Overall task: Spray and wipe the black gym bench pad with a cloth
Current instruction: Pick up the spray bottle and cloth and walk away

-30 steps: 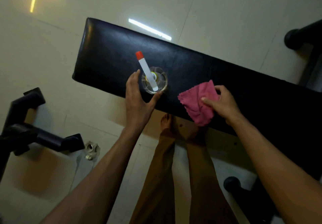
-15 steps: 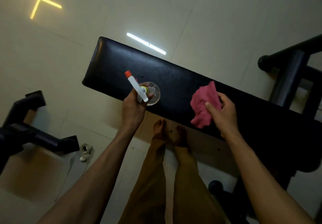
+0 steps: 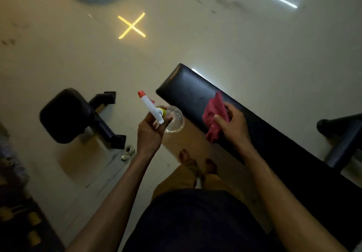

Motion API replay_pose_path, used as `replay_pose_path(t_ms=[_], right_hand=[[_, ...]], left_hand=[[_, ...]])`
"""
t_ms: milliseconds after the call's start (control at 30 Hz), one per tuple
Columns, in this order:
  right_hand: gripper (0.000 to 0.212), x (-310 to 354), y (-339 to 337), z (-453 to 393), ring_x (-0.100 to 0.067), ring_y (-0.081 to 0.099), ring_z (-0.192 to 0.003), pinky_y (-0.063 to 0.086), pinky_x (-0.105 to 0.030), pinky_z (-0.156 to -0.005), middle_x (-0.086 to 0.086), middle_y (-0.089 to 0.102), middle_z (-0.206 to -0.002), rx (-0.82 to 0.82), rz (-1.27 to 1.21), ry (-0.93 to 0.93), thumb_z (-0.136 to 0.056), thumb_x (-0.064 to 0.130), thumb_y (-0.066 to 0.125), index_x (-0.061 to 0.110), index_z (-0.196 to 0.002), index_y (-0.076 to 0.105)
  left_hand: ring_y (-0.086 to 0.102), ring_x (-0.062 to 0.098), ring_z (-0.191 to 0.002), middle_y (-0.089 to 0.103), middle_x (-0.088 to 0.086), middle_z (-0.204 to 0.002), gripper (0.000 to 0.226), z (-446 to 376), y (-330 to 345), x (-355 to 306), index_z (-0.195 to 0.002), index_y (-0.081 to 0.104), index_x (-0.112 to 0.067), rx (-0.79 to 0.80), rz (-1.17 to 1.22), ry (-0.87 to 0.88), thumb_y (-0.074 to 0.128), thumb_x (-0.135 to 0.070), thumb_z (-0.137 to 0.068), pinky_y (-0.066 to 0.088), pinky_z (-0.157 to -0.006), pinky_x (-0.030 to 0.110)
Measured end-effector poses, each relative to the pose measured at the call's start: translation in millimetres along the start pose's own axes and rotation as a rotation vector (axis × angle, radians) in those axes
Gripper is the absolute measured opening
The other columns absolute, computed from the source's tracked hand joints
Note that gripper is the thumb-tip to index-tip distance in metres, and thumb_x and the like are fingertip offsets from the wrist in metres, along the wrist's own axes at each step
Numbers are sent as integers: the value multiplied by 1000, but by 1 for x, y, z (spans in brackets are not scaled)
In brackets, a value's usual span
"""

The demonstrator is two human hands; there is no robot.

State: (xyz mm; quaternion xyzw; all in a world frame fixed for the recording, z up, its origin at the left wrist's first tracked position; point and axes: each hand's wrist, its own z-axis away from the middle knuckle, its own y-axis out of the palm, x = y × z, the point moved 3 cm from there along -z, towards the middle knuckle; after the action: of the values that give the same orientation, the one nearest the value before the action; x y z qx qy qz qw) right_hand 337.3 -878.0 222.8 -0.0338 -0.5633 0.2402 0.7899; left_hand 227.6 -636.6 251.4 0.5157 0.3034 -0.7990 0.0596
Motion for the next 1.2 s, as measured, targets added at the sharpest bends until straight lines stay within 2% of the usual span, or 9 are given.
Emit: replay_pose_path(t_ms=[133,200,333,467,600,800,900,1000,1200], right_hand=[[47,52,59,11,-6,66,-99,52,-10,-71,2,67,-114,164,-34,-102,-91,8,68,16,-136,58],[48,78,97,17,-4,65,-100,59,-19,-78,10,66,-112,264,-10,-147,-91,11,68,19,-137,57],[52,126,180,30,-10,67,-104,60,-22,-77,-1,67,-121,478,27,-227,-91,9,66,19,-141,54],[49,172,275,46,-14,69,-103,60,-30,-83,-4,70,-119,597,42,-304,-93,10,65,18,-140,54],[48,213,365,63,-13,69,-101,60,-32,-86,-5,67,-121,663,13,-342,-94,7,65,15,-140,52],[41,265,472,76,-11,69,-100,58,-18,-72,0,67,-117,728,-2,-398,-94,11,67,25,-131,54],[40,283,516,68,-9,70,-98,60,-23,-75,3,68,-113,752,11,-414,-94,9,66,29,-126,54],[44,290,560,49,-13,68,-105,60,-30,-83,0,67,-119,750,46,-413,-94,10,66,23,-134,53],[46,290,643,-14,-14,65,-108,58,-28,-81,-2,64,-122,718,88,-360,-93,10,67,18,-136,53]], left_hand=[[67,6,-100,73,-6,-111,25,29,-67,0,-111,71,-25,-227,59,-46,78,-30,-87,54,-87,30],[67,13,-98,72,-3,-104,24,43,-103,5,-109,66,-28,-339,63,-75,78,-29,-88,50,-76,19],[68,24,-96,71,5,-102,31,60,-173,35,-111,68,-18,-504,55,-150,77,-34,-87,50,-73,27],[66,18,-93,71,3,-103,42,68,-257,76,-119,67,-13,-648,71,-179,77,-36,-85,49,-67,20],[67,23,-103,72,4,-111,51,75,-335,123,-126,64,-15,-720,44,-233,75,-44,-85,54,-82,33],[69,24,-104,73,6,-110,52,66,-436,158,-128,63,-12,-816,1,-264,77,-38,-85,58,-83,39],[70,21,-102,73,1,-106,51,46,-471,171,-126,64,-15,-839,27,-273,77,-41,-84,60,-84,43],[68,18,-108,70,-6,-105,47,17,-498,183,-126,65,-18,-841,46,-270,78,-39,-86,58,-89,42],[64,22,-111,66,-3,-112,46,-67,-538,215,-125,62,-16,-801,10,-337,78,-37,-86,57,-91,43]])
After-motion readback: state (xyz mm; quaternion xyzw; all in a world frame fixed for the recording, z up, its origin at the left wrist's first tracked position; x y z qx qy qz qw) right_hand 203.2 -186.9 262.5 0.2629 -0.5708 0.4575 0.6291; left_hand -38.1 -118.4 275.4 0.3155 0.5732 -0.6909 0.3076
